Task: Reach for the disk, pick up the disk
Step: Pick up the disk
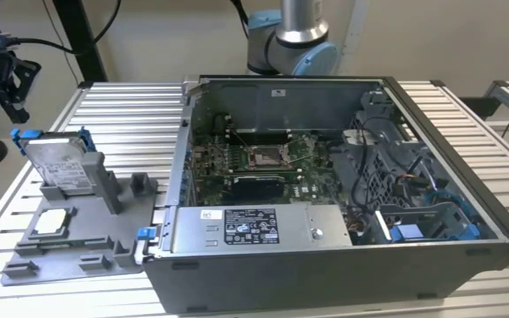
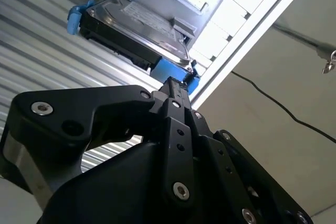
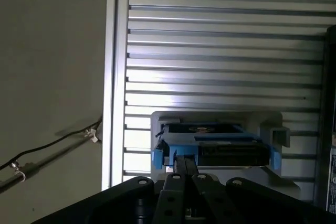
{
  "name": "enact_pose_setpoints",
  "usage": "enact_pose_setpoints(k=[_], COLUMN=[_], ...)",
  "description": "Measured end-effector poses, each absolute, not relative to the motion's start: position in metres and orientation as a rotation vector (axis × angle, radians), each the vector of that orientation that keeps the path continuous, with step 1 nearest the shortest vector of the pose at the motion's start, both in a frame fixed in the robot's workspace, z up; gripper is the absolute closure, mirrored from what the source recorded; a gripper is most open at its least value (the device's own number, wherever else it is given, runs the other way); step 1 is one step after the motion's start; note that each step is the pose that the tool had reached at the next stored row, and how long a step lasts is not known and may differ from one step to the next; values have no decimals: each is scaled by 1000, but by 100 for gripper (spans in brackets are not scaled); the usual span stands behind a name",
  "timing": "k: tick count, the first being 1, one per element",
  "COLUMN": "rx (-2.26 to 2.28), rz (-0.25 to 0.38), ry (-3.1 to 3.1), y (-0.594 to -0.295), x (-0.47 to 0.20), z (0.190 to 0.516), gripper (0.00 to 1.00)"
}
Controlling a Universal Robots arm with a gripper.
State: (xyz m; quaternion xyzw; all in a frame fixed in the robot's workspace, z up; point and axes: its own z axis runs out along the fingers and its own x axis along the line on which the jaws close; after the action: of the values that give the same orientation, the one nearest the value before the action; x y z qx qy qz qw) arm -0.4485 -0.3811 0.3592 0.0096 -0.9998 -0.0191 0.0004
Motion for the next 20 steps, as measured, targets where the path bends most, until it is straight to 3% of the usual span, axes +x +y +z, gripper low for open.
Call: enact_pose_setpoints(k=[20], rx=[343], rz=[-59], ry=[-3118], y=[-381], x=[-448], z=[359], gripper=[100])
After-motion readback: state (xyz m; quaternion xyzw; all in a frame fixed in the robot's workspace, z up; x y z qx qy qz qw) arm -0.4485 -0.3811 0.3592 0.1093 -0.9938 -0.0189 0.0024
